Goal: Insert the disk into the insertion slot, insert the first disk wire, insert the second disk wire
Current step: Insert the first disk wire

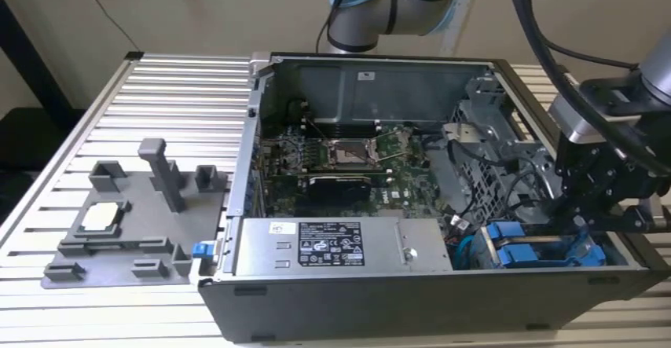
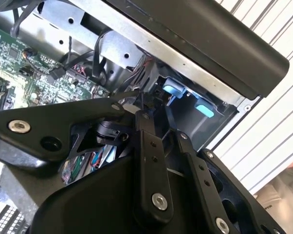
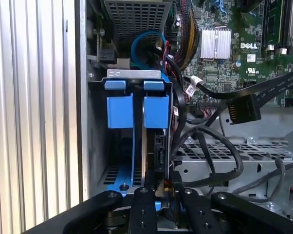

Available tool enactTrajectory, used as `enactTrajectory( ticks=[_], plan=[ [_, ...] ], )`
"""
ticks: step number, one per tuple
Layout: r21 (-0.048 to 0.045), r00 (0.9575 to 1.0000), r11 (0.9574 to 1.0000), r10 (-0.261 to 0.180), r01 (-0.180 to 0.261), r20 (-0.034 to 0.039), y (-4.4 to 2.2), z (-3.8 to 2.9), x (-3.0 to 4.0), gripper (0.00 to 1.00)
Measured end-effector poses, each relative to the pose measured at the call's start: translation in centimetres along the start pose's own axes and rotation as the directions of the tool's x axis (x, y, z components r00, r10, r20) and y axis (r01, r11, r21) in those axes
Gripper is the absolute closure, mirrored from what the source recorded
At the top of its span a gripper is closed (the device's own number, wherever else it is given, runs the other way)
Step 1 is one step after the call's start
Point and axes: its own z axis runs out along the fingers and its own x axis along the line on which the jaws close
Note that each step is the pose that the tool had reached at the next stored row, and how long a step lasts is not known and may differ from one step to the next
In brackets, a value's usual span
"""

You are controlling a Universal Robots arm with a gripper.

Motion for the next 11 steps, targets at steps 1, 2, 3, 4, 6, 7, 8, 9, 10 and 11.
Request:
enactTrajectory(
  ticks=[1, 2, 3, 4, 6, 7, 8, 9, 10, 11],
  plan=[
    [-0.0001, 1.0, 1.0, 0.0, 0.0, -0.0001, 0.0, -0.11, 0.0, 0.74],
    [-0.0002, 1.0, 1.0, 0.0, 0.0, 0.0, -0.01, -0.21, -0.01, 0.74],
    [-0.0002, 1.0, 1.0, 0.0, 0.0, -0.0002, -0.01, -0.33, -0.01, 0.74],
    [-0.0003, 1.0, 1.0, 0.0, 0.0, -0.0001, -0.01, -0.45, -0.02, 0.74],
    [-0.0003, 1.0, 1.0, 0.0, 0.0, -0.0002, -0.02, -0.73, -0.03, 0.74],
    [-0.0004, 1.0, 1.0, 0.0, 0.0, -0.0002, -0.03, -0.88, -0.03, 0.74],
    [-0.0004, 1.0, 1.0, 0.0, 0.0, -0.0003, -0.03, -1.03, -0.04, 0.74],
    [-0.0005, 1.0, 1.0, 0.0, 0.0, -0.0005, -0.04, -1.2, -0.05, 0.74],
    [-0.0006, 1.0, 1.0, 0.0, 0.0, -0.0007, -0.04, -1.37, -0.05, 0.74],
    [-0.0006, 1.0, 1.0, 0.0, 0.0, -0.0009, -0.05, -1.55, -0.06, 0.74]
  ],
)
